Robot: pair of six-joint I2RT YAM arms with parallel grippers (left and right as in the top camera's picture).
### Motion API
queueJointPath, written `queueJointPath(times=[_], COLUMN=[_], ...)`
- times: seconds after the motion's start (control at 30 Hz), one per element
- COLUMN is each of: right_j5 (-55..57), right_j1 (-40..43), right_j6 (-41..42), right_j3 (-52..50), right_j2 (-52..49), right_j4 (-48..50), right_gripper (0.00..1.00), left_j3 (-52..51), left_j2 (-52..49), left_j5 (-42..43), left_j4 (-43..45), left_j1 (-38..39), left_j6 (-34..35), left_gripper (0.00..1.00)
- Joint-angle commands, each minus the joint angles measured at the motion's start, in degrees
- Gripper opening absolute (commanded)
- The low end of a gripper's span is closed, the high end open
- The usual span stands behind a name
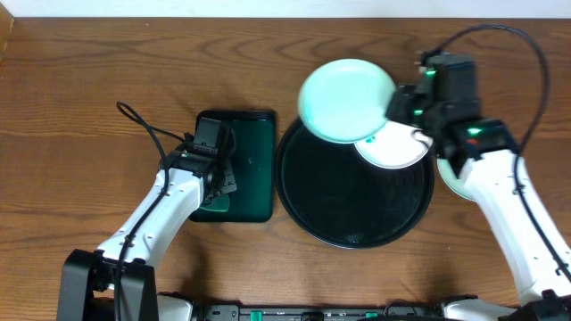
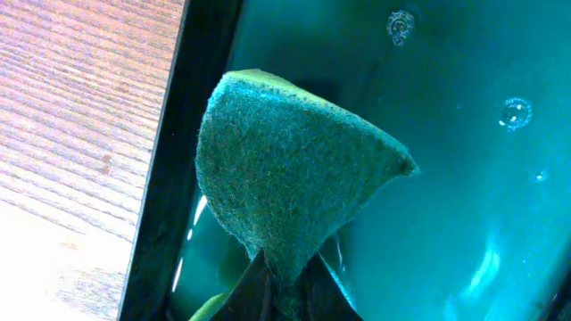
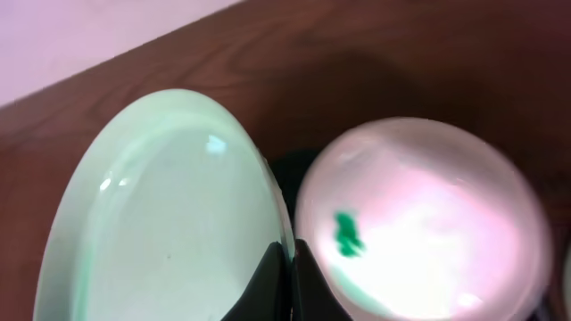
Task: Clean dirty plates on tray and stack at the side
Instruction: 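Carry the pale green plate right toward the mint-green plate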
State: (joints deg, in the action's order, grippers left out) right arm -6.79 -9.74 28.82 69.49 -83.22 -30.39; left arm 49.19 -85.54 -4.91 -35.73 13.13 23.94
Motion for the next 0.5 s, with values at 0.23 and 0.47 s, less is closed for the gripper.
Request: queueJointPath(times=[0.23, 0.47], right_j5=[-4.22, -3.91], right_j1=[21.59, 35.91], right_j6=[-0.44, -0.61], right_j3=[0.68, 0.66], right_j2=[1.92, 1.9], right_j4=[-10.1, -15.43], right_gripper=[0.01, 0.01], left_j3=[-0.66, -0.66], left_j2=[-0.31, -0.28], left_j5=[-1.18, -1.18], left_j4=[0.13, 0.24], left_j1=[-0.2, -0.2], left_j6=[-0.42, -0.42], left_gripper=[0.07, 0.07])
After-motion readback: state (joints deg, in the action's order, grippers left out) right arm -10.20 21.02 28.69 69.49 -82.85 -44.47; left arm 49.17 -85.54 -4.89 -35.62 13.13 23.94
